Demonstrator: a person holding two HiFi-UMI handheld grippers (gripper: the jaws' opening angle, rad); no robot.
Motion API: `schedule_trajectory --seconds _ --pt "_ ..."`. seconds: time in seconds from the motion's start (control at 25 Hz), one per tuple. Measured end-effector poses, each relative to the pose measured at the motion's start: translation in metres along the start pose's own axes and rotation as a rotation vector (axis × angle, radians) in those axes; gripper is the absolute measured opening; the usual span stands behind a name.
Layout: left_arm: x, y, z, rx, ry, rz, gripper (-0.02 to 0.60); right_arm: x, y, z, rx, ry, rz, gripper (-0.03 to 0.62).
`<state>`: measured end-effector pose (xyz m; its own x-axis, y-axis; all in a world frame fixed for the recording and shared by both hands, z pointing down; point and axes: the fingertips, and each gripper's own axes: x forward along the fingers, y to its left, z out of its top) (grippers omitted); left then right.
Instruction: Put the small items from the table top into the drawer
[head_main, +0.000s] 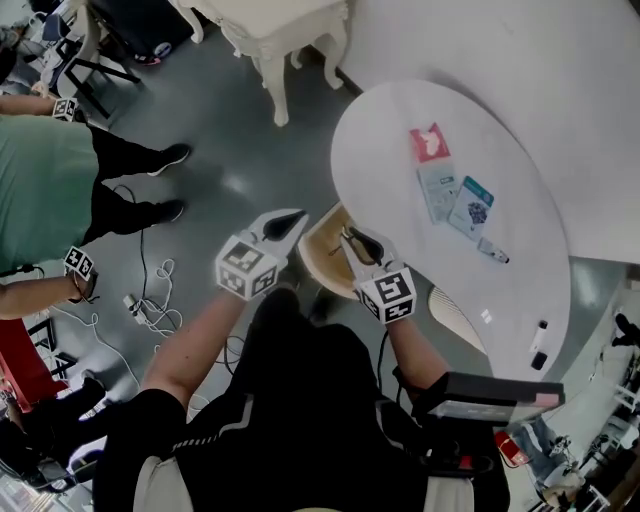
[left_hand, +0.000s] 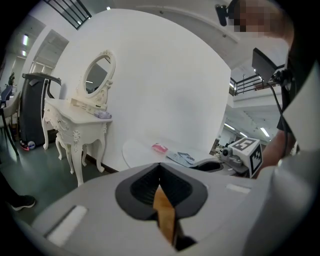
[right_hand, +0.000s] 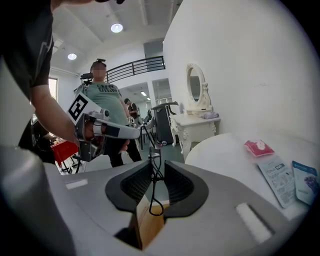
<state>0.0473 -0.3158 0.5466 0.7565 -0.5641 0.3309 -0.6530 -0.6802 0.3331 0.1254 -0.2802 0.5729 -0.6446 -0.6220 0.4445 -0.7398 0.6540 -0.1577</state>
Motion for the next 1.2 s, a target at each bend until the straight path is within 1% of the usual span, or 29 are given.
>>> schedule_trajectory --seconds 0.12,0.24,0.44,0.8,1.04,1.2 --pt "0.005 0.005 -0.017 -0.02 0.028 -0.001 0.0 0.007 0.002 -0.018 -0.008 0.038 0.008 0.08" --pt "0.011 0.009 -0.033 -0.023 0.055 -0.006 0.0 0.015 0.004 -0.036 -0.016 0.077 0.022 0.08" --pt "0.018 0.013 -0.049 -0.035 0.087 -0.01 0.0 0.027 0.01 -0.065 -0.056 0.154 0.063 0.08" --pt "0.027 0.02 -0.071 -0.048 0.131 -0.018 0.0 0.045 0.015 -0.11 -0.084 0.271 0.099 0.08" --pt "0.04 0.028 -0.086 -0.054 0.163 -0.017 0.0 0.056 0.006 -0.141 -0.069 0.336 0.099 0.08" --pt "0.046 0.034 -0.091 -0.041 0.175 -0.02 0.0 0.065 0.001 -0.161 -0.077 0.385 0.106 0.08"
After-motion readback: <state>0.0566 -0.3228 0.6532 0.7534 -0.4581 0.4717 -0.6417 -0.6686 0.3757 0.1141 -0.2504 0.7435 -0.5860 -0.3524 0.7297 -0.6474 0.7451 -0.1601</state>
